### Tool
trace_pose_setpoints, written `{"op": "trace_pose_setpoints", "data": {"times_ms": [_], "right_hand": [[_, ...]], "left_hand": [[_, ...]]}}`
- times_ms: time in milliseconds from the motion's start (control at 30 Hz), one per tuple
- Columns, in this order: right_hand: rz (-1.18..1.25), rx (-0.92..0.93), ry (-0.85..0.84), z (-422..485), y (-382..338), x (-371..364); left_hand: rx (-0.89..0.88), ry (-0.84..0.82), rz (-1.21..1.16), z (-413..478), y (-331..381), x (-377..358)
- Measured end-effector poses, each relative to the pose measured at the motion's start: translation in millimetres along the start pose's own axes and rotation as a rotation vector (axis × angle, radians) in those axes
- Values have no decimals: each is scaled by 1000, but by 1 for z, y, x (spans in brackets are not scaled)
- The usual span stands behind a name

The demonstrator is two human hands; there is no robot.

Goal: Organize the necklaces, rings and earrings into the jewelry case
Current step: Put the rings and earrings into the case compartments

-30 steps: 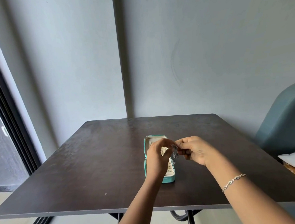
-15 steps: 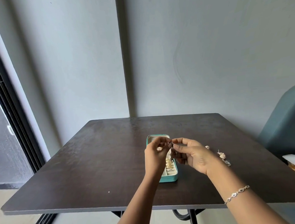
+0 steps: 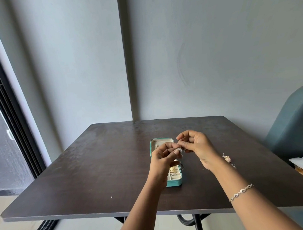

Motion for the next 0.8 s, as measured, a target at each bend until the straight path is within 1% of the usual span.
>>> {"op": "trace_pose_setpoints", "data": {"times_ms": [100, 200, 367, 533, 733, 800], "right_hand": [[18, -7, 9, -1, 3, 1], [34, 13, 33, -3, 2, 4], [14, 65, 13, -4, -4, 1], [30, 72, 4, -5, -4, 0], [34, 19, -37, -10, 6, -7], [25, 2, -54, -12, 10, -10]], "left_hand": [[22, -4, 11, 0, -2, 2], [30, 9, 78, -1, -4, 8], [-26, 44, 127, -1, -3, 16], [-33, -10, 34, -1, -5, 14], [54, -27, -110, -2, -10, 16], [82, -15, -122, -3, -10, 16]]}}
Point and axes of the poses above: each hand's wrist, its own z-axis towards the middle knuckle, its own x-axis out of the back of the hand, y = z × x, the point moved 7 cm from there along z, towards the middle knuckle, and after that the axes turned 12 degrees about z, right-handed, at the moved point
